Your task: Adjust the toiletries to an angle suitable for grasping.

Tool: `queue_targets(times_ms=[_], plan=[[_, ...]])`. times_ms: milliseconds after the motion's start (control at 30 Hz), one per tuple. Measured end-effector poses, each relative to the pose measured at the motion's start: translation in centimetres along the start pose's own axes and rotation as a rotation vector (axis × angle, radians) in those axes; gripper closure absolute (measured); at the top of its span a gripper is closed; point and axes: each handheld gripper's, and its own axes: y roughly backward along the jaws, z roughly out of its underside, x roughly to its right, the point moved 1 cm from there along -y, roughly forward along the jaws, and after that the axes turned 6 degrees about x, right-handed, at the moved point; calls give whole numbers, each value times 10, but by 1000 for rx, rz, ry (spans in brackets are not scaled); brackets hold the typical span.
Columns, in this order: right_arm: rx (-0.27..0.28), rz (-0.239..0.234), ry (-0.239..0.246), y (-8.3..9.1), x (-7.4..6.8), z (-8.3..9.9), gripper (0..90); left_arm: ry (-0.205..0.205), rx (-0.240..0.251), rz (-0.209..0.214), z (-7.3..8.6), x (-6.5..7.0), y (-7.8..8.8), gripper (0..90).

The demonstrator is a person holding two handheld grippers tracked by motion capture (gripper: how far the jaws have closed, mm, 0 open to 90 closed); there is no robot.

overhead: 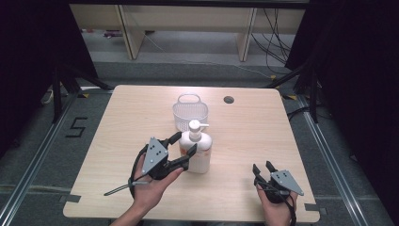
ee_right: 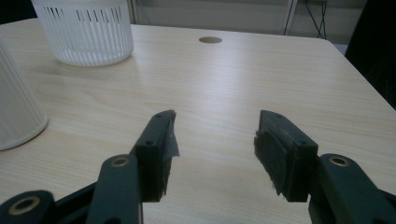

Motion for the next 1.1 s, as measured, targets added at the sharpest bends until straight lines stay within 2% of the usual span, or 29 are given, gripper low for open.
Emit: queue_targets(times_ms=[33,100,167,200,300,433,467,500,533,567,900,1000,1100], plan=[[-12,6,3,1,0,0,473,-2,1,-2,-1,0,-1,364],[-19,8,-28,2,-2,0,473,-5,-1,-3,-2,0,-2,364],[-16,-5,-13,1,-1,0,472,-10,-1,-3,-3,0,-4,365],[-16,-11,-23,0,-1,0,472,-9,-1,-4,-4,1,-5,365],[-12,-5,-12,0,-1,0,472,-10,0,-11,-6,1,-9,366],[-23,-18,-30,1,-2,0,471,-10,1,-22,-8,1,-15,370],[-20,-3,3,1,0,-1,471,-8,1,-26,-9,2,-16,371],[-28,4,-51,2,-3,0,470,-7,2,-28,-9,2,-18,373],[-19,-11,-10,1,0,0,470,-7,2,-30,-10,2,-20,375],[-17,-9,-8,0,0,0,470,-8,3,-34,-11,3,-21,376],[-5,-17,-22,0,-1,0,467,14,3,-79,-15,7,-33,397],[-25,-11,-25,1,-1,0,466,6,2,-96,-15,9,-34,404],[-19,-16,-20,1,-1,0,466,-2,0,-114,-15,11,-36,410]])
